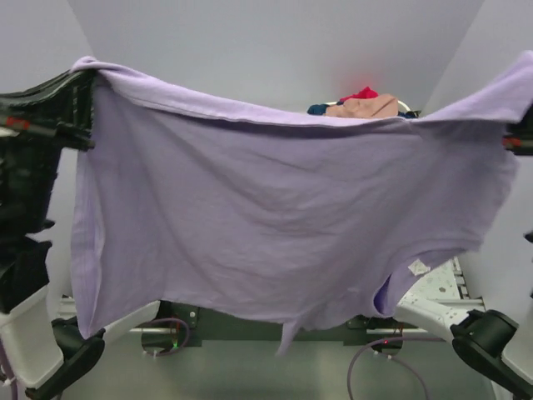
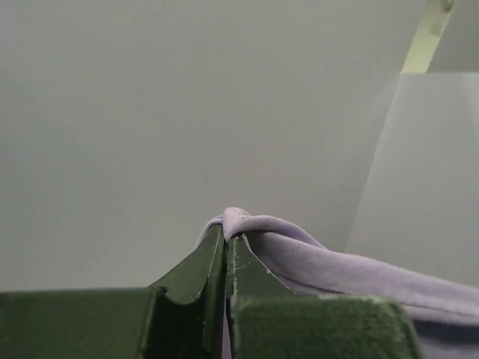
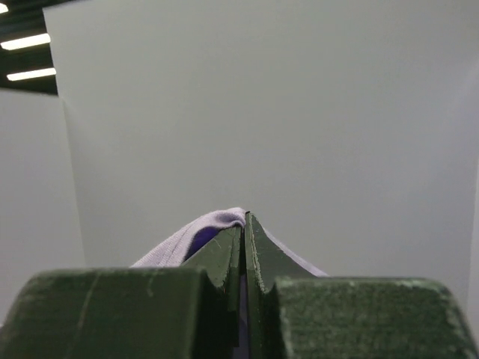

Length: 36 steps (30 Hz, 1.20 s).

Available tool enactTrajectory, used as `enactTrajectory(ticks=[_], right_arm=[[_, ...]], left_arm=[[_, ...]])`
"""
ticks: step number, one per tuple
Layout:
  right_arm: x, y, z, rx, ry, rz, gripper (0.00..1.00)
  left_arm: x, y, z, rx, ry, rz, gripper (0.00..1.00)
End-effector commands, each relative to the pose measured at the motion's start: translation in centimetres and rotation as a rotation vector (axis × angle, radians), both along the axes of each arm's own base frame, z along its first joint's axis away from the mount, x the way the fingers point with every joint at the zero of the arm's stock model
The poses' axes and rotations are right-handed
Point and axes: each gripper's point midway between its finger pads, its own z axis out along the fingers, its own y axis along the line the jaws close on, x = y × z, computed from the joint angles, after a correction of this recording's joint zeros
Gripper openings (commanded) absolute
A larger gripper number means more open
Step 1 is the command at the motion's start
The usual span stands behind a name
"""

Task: Fold and stack the t-shirts
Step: Flatten the tshirt out

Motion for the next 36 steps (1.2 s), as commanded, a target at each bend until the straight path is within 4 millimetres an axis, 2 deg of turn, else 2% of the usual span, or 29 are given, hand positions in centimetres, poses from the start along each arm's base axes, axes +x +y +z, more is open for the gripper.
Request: enactTrajectory(ticks=[1, 2, 4, 9, 10, 12, 15, 18, 21, 22, 24, 25, 26, 28, 30, 31, 33, 34, 36], right_arm=[[9.7, 5.1, -5.0, -0.112, 0.197, -0.049, 0.0], [11.8, 6.3, -6.2, -0.133, 0.234, -0.059, 0.0], [14.7, 7.6, -8.8, -0.165, 0.3, -0.081, 0.0], [20.7, 10.9, -12.5, -0.227, 0.389, -0.111, 0.0], [21.1, 11.1, -12.3, -0.229, 0.385, -0.116, 0.0], [22.3, 11.6, -12.9, -0.239, 0.4, -0.128, 0.0], [22.4, 11.5, -12.5, -0.241, 0.394, -0.138, 0.0], [21.8, 11.0, -11.9, -0.237, 0.382, -0.146, 0.0], [20.3, 9.7, -11.1, -0.227, 0.364, -0.163, 0.0], [20.0, 9.4, -11.1, -0.232, 0.362, -0.171, 0.0], [17.7, 7.7, -10.0, -0.211, 0.335, -0.187, 0.0], [17.8, 7.6, -10.1, -0.21, 0.339, -0.192, 0.0], [16.4, 6.6, -9.4, -0.195, 0.32, -0.198, 0.0], [14.8, 5.6, -8.7, -0.184, 0.302, -0.205, 0.0], [12.6, 4.0, -7.7, -0.163, 0.274, -0.211, 0.0], [11.7, 3.4, -7.2, -0.154, 0.261, -0.215, 0.0], [9.6, 1.5, -6.3, -0.126, 0.233, -0.245, 0.0], [8.8, 0.8, -5.7, -0.116, 0.218, -0.256, 0.0], [7.1, -0.6, -4.8, -0.1, 0.19, -0.28, 0.0]], left_arm=[[9.2, -1.2, -7.3, 0.104, 0.26, 0.143, 0.0], [10.8, -1.5, -8.7, 0.124, 0.304, 0.165, 0.0], [13.2, -1.4, -11.3, 0.159, 0.372, 0.225, 0.0], [18.5, -1.4, -16.1, 0.242, 0.502, 0.322, 0.0], [19.6, -1.3, -17.0, 0.259, 0.519, 0.331, 0.0], [20.6, -0.8, -17.5, 0.267, 0.532, 0.344, 0.0], [21.3, -0.5, -18.0, 0.276, 0.544, 0.346, 0.0], [20.8, 0.0, -17.8, 0.282, 0.539, 0.353, 0.0], [19.3, 0.3, -16.8, 0.272, 0.51, 0.345, 0.0], [18.2, 0.6, -15.9, 0.264, 0.488, 0.342, 0.0], [16.3, 0.8, -14.7, 0.254, 0.453, 0.324, 0.0], [16.3, 0.6, -14.9, 0.259, 0.457, 0.315, 0.0], [15.1, 0.8, -14.1, 0.253, 0.434, 0.308, 0.0], [13.2, 0.6, -13.2, 0.257, 0.406, 0.265, 0.0], [11.9, 0.4, -12.7, 0.263, 0.392, 0.235, 0.0], [10.6, 0.5, -12.2, 0.26, 0.381, 0.221, 0.0], [9.3, 0.8, -12.0, 0.254, 0.389, 0.214, 0.0], [7.9, 1.1, -10.8, 0.238, 0.357, 0.21, 0.0], [6.7, 1.4, -10.2, 0.217, 0.351, 0.205, 0.0]])
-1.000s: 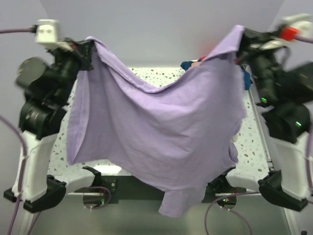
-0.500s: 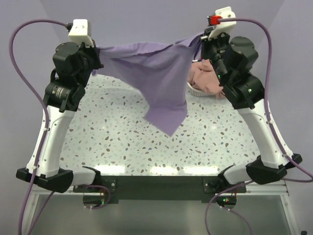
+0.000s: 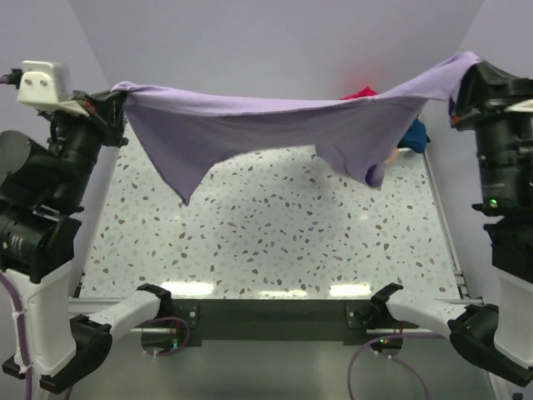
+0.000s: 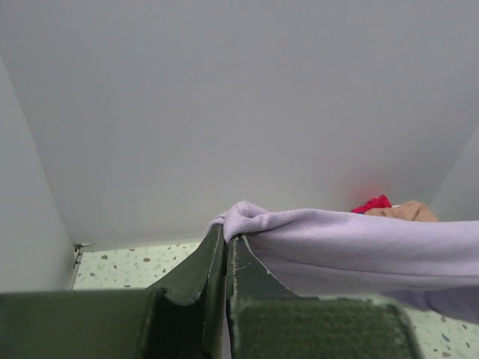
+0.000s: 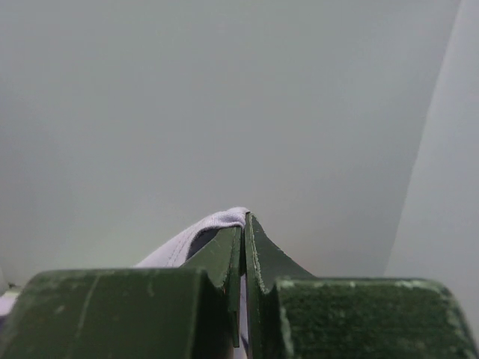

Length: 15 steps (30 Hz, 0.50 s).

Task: Fold and stack the t-shirts
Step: Flatten the tshirt out

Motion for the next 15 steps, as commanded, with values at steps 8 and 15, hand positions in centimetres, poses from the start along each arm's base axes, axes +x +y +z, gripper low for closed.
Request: enactTrajectory(ticks=[8, 15], right_arm=[[-4.8, -3.7, 5.0, 0.038, -0.156, -0.058, 0.0], [3.0, 2.1, 1.8, -0.031, -0.059, -0.006, 0.0]], left_arm=[[-4.1, -0.5, 1.1, -0.07, 0.017, -0.09, 0.0], [1.3, 1.1, -6.4, -0.037, 0.209, 0.092, 0.0]])
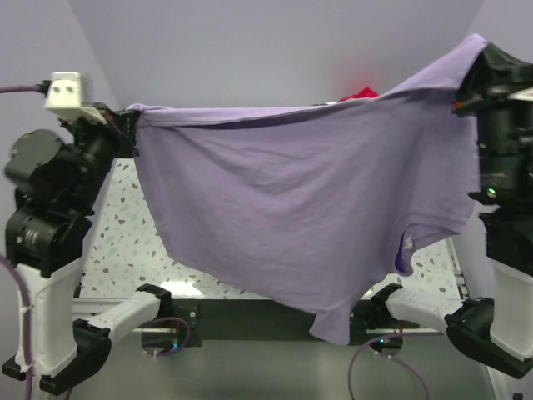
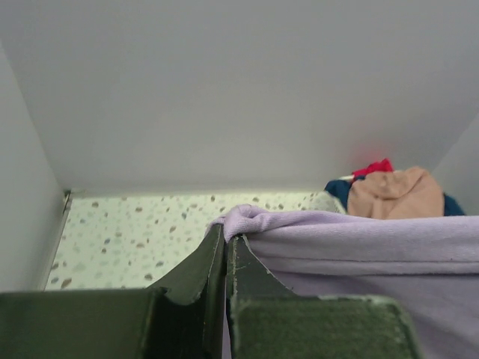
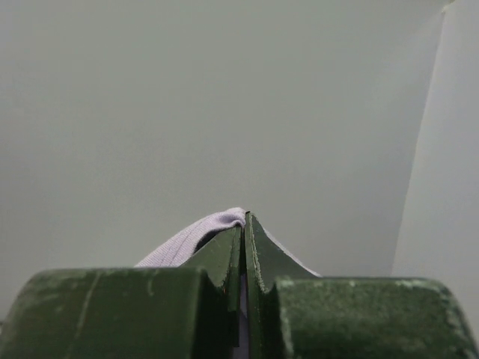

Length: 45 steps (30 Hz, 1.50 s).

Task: Fold and stack the t-shirts
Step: Flatten the tshirt out

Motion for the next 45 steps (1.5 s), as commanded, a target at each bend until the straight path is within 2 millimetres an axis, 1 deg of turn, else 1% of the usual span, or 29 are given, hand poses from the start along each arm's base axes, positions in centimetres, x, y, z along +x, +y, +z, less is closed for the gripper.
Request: enactTrajectory(ticks=[1, 3, 5, 6, 8, 9, 10, 11, 12, 13, 14, 15, 16, 18, 19, 20, 21, 22, 23, 24, 26, 27, 29, 30, 34, 37, 39, 40, 45], right_arm=[[7.8, 5.4, -3.9, -0.087, 0.11, 0.023, 0.0], [11.2, 8.1, -5.9, -0.107, 0.146, 0.05, 0.0], [14.3, 10.6, -8.4, -0.121, 0.185, 0.085, 0.0], [17.0, 12.5, -10.6, -0.142, 0.23, 0.095, 0.0], [20.3, 14.9, -13.2, -0.147, 0.266, 0.112, 0.0], [21.8, 16.1, -14.4, -0.157, 0.284, 0.124, 0.0], [25.4, 18.5, -17.5, -0.179, 0.341, 0.131, 0.0], [27.1, 19.6, -18.6, -0.183, 0.354, 0.135, 0.0], [28.2, 20.7, -16.5, -0.166, 0.312, 0.159, 0.03], [32.6, 23.7, -21.7, -0.206, 0.403, 0.166, 0.16], [34.5, 24.8, -24.9, -0.245, 0.49, 0.166, 0.32], [35.6, 25.4, -25.6, -0.249, 0.508, 0.156, 0.77], [36.8, 25.6, -25.8, -0.244, 0.514, 0.126, 0.93], [36.1, 24.7, -24.3, -0.221, 0.503, 0.106, 0.99], [36.4, 24.8, -26.0, -0.221, 0.544, 0.1, 0.99], [33.9, 23.3, -21.8, -0.176, 0.476, 0.108, 0.99], [32.7, 22.9, -21.0, -0.164, 0.447, 0.124, 0.99], [33.2, 23.9, -26.6, -0.188, 0.493, 0.153, 0.99], [30.8, 22.4, -24.4, -0.157, 0.456, 0.163, 0.99], [30.6, 22.4, -27.9, -0.182, 0.523, 0.165, 0.99], [29.8, 22.1, -29.9, -0.186, 0.584, 0.176, 0.99], [29.5, 22.2, -32.2, -0.208, 0.631, 0.186, 0.99], [29.2, 22.9, -34.9, -0.221, 0.693, 0.225, 0.98], [29.0, 23.4, -37.2, -0.238, 0.74, 0.246, 0.98], [28.6, 25.5, -42.7, -0.235, 0.857, 0.356, 0.98], [28.7, 27.4, -46.4, -0.25, 0.937, 0.432, 0.96], [28.6, 28.4, -47.5, -0.256, 0.967, 0.479, 0.95], [28.7, 29.0, -49.3, -0.266, 1.004, 0.502, 0.95], [29.1, 30.6, -52.7, -0.267, 1.071, 0.555, 0.95]], left_arm=[[4.3, 1.2, -6.6, 0.039, 0.186, 0.143, 0.0], [5.9, 1.2, -8.6, 0.051, 0.228, 0.171, 0.0], [8.3, 1.8, -12.6, 0.077, 0.324, 0.231, 0.0], [9.5, 3.4, -14.9, 0.074, 0.37, 0.283, 0.0], [12.2, 4.8, -18.6, 0.04, 0.453, 0.262, 0.0], [13.6, 9.1, -19.5, -0.031, 0.444, 0.344, 0.0], [15.4, 9.8, -23.8, -0.071, 0.537, 0.298, 0.0], [16.4, 11.4, -25.1, -0.107, 0.555, 0.323, 0.06], [17.5, 14.5, -25.6, -0.157, 0.534, 0.394, 0.22], [18.9, 15.7, -27.8, -0.2, 0.585, 0.388, 0.42], [19.5, 16.9, -28.1, -0.236, 0.588, 0.411, 0.79], [20.5, 18.6, -26.9, -0.273, 0.533, 0.449, 0.93], [21.1, 19.1, -27.1, -0.284, 0.529, 0.463, 1.0], [21.7, 19.6, -25.6, -0.288, 0.492, 0.478, 1.0], [21.6, 19.1, -24.9, -0.286, 0.469, 0.452, 1.0], [21.4, 18.9, -24.4, -0.283, 0.455, 0.444, 1.0], [21.2, 18.5, -24.8, -0.281, 0.449, 0.438, 1.0], [20.6, 18.2, -23.8, -0.277, 0.418, 0.429, 1.0], [20.2, 17.8, -23.7, -0.275, 0.411, 0.419, 1.0], [19.6, 16.8, -24.0, -0.272, 0.405, 0.399, 1.0], [19.1, 15.4, -24.6, -0.261, 0.415, 0.372, 1.0], [18.8, 13.9, -26.1, -0.254, 0.45, 0.346, 1.0], [18.3, 12.2, -27.0, -0.244, 0.468, 0.317, 1.0], [17.9, 10.8, -28.9, -0.242, 0.511, 0.289, 1.0], [16.9, 9.0, -34.1, -0.264, 0.624, 0.236, 1.0], [16.3, 8.5, -37.1, -0.268, 0.685, 0.219, 1.0], [16.1, 8.4, -38.4, -0.271, 0.714, 0.215, 1.0], [16.2, 8.3, -38.6, -0.272, 0.719, 0.212, 1.0], [16.2, 8.3, -41.4, -0.301, 0.778, 0.224, 1.0]])
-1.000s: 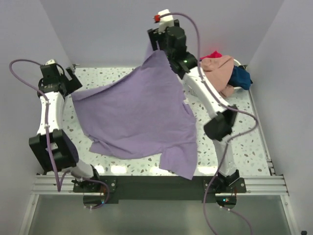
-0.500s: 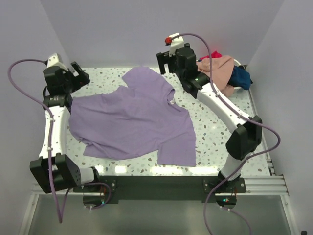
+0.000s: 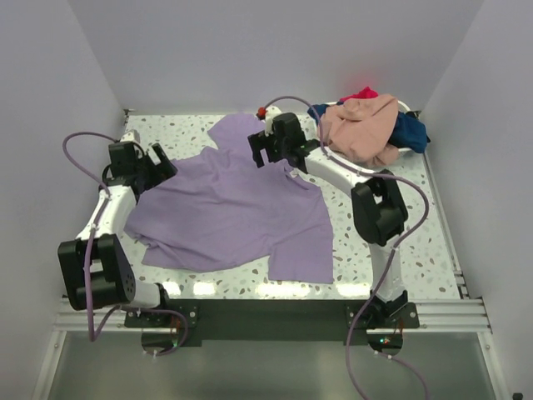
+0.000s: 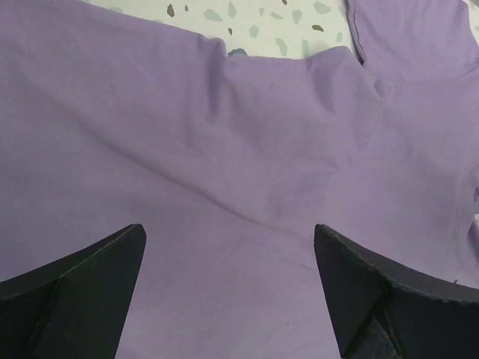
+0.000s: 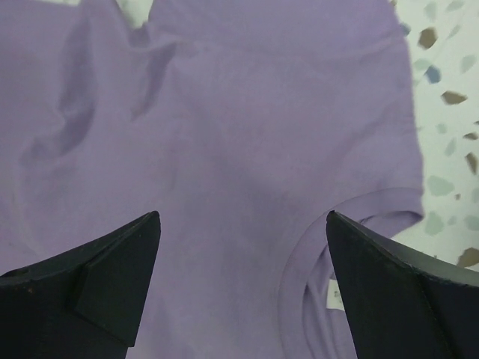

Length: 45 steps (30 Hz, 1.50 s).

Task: Fold and stack the t-shirts
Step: Flatten the tshirt out

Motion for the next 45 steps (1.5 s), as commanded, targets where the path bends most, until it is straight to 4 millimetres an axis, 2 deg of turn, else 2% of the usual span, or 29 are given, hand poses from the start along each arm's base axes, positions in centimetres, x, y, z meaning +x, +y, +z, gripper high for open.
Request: enactTrajectory(ticks=[1, 2, 3, 5, 6, 10, 12, 13, 14, 15, 16, 17, 18, 19, 20, 21, 24, 28, 31, 32, 35, 38, 39, 40, 41, 42, 43, 44, 45], right_arm=[[-0.1, 2.3, 1.8, 0.091, 0.013, 0.065, 0.95], [0.0, 2.5, 0.2, 0.081, 0.041, 0.07, 0.95], [0.3, 2.7, 0.1, 0.084, 0.045, 0.073, 0.95], [0.2, 2.8, -2.6, 0.056, 0.104, 0.076, 0.95], [0.5, 3.0, -2.6, 0.055, 0.105, 0.074, 0.95], [0.7, 2.8, -5.3, 0.007, 0.166, 0.062, 0.95], [0.9, 2.8, -5.8, -0.007, 0.18, 0.055, 0.95], [0.8, 2.6, -7.1, -0.024, 0.208, 0.051, 0.95], [0.8, 2.6, -7.4, -0.03, 0.217, 0.05, 0.95], [1.1, 2.8, -7.2, -0.024, 0.214, 0.051, 0.95], [0.9, 2.5, -8.8, -0.042, 0.252, 0.042, 0.95], [1.0, 2.4, -9.1, -0.044, 0.265, 0.037, 0.95], [1.3, 2.6, -8.8, -0.039, 0.263, 0.034, 0.95], [1.2, 2.2, -9.9, -0.053, 0.292, 0.023, 0.95], [1.4, 2.0, -10.2, -0.055, 0.303, 0.013, 0.95], [1.7, 2.0, -9.8, -0.047, 0.304, 0.008, 0.95], [2.2, 0.8, -10.8, -0.017, 0.359, -0.038, 0.95], [3.6, -1.9, -11.8, 0.036, 0.417, -0.103, 0.95], [4.4, -3.5, -12.7, 0.047, 0.452, -0.134, 0.95], [4.6, -3.8, -12.9, 0.046, 0.456, -0.142, 0.95], [5.5, -5.7, -13.4, 0.022, 0.458, -0.186, 0.95], [6.4, -7.4, -13.5, 0.021, 0.451, -0.225, 0.95], [6.9, -8.0, -13.4, 0.034, 0.45, -0.24, 0.95], [7.2, -8.2, -13.7, 0.038, 0.451, -0.243, 0.95], [7.4, -8.3, -13.7, 0.043, 0.45, -0.244, 0.95], [8.1, -8.3, -13.1, 0.049, 0.431, -0.242, 0.95], [8.2, -8.3, -13.5, 0.047, 0.435, -0.241, 0.95], [8.4, -8.3, -13.4, 0.049, 0.427, -0.239, 0.95], [9.0, -8.1, -12.6, 0.058, 0.405, -0.24, 0.95]], left_arm=[[1.2, -0.3, -0.2, -0.039, -0.042, 0.002, 1.0], [1.4, -0.2, -0.5, -0.042, -0.047, 0.004, 1.0], [1.6, -0.1, -1.5, -0.043, -0.025, 0.012, 1.0], [1.8, -0.1, -2.3, -0.037, -0.005, 0.014, 1.0], [2.0, 0.0, -3.3, -0.034, 0.018, 0.017, 1.0], [2.7, 0.2, -4.9, -0.036, 0.052, 0.019, 1.0], [3.2, -0.1, -5.7, -0.04, 0.071, 0.01, 1.0], [3.4, -0.1, -6.0, -0.041, 0.077, 0.008, 1.0], [3.8, -0.2, -6.1, -0.04, 0.078, 0.004, 1.0], [3.9, -0.1, -7.0, -0.043, 0.098, 0.002, 1.0], [4.1, 0.0, -7.5, -0.043, 0.108, 0.007, 1.0], [4.7, 0.0, -7.4, -0.043, 0.1, 0.005, 1.0], [4.8, -0.1, -8.5, -0.053, 0.125, -0.001, 1.0], [5.1, -0.2, -8.8, -0.059, 0.129, -0.005, 1.0], [5.6, -0.3, -8.7, -0.059, 0.123, -0.011, 1.0], [5.8, -0.4, -9.5, -0.065, 0.142, -0.018, 1.0], [6.5, -0.6, -10.3, -0.068, 0.159, -0.022, 1.0], [7.6, -1.3, -10.6, -0.07, 0.157, -0.035, 1.0], [9.0, -2.5, -10.7, -0.035, 0.152, -0.056, 1.0], [9.9, -3.4, -10.1, -0.018, 0.141, -0.077, 1.0], [11.4, -4.7, -10.9, 0.014, 0.16, -0.103, 1.0], [13.4, -5.6, -10.0, 0.019, 0.124, -0.113, 1.0], [13.8, -5.7, -10.7, 0.023, 0.133, -0.111, 1.0], [14.3, -5.6, -10.6, 0.024, 0.129, -0.107, 1.0], [15.4, -6.8, -9.7, 0.03, 0.106, -0.129, 1.0], [15.7, -6.9, -10.6, 0.037, 0.121, -0.132, 1.0], [16.3, -7.0, -10.5, 0.053, 0.118, -0.132, 1.0], [17.4, -7.3, -9.6, 0.065, 0.101, -0.138, 1.0], [17.8, -7.3, -10.2, 0.072, 0.115, -0.138, 1.0]])
